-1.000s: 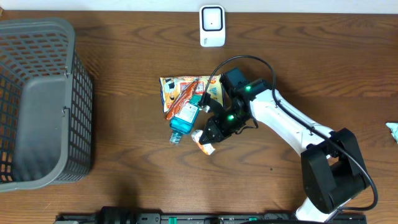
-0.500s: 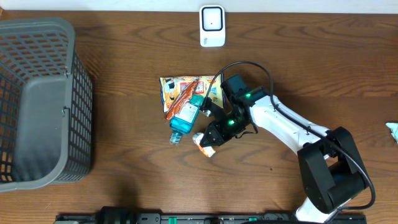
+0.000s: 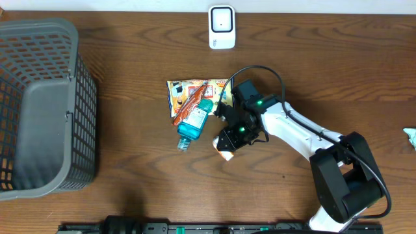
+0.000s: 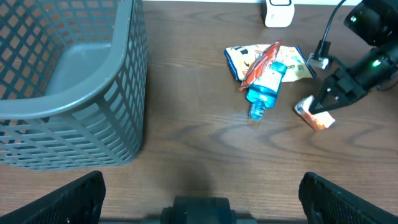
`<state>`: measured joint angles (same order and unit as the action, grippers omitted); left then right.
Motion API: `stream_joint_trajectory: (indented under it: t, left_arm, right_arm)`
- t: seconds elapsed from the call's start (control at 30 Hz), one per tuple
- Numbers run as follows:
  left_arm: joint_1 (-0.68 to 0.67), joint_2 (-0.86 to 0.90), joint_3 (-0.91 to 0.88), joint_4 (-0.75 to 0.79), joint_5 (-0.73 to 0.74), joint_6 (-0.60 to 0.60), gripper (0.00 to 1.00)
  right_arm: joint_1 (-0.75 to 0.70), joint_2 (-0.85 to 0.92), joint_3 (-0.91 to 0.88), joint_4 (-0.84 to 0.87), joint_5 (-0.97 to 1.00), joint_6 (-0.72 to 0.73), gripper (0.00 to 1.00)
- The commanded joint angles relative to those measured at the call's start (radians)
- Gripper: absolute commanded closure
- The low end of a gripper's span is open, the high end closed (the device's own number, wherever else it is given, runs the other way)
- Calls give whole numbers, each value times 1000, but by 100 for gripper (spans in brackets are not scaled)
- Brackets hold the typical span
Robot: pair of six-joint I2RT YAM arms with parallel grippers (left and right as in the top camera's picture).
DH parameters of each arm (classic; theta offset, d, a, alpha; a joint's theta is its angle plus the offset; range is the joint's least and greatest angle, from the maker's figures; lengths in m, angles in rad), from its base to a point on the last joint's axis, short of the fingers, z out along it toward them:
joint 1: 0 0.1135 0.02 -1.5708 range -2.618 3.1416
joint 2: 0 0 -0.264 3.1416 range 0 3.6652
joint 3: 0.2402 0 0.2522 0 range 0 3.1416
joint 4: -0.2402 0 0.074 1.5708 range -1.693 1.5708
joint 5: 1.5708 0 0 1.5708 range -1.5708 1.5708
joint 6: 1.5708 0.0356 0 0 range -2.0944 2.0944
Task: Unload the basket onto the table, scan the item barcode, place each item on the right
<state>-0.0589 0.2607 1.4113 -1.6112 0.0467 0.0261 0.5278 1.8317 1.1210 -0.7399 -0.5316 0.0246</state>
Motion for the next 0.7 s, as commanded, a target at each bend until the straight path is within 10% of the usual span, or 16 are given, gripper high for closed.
stream_joint_trajectory:
  t: [0.0, 0.13, 0.67]
  left_arm:
    - [5, 4, -2, -75, 5, -1, 1]
    - [5, 4, -2, -75, 5, -1, 1]
    - [5, 4, -2, -75, 5, -1, 1]
  right_arm:
    - [-12, 3, -9, 4, 97, 53, 47]
    - [-13, 3, -9, 3, 260, 145, 3]
    - [-151, -3, 88, -107, 454, 250, 2]
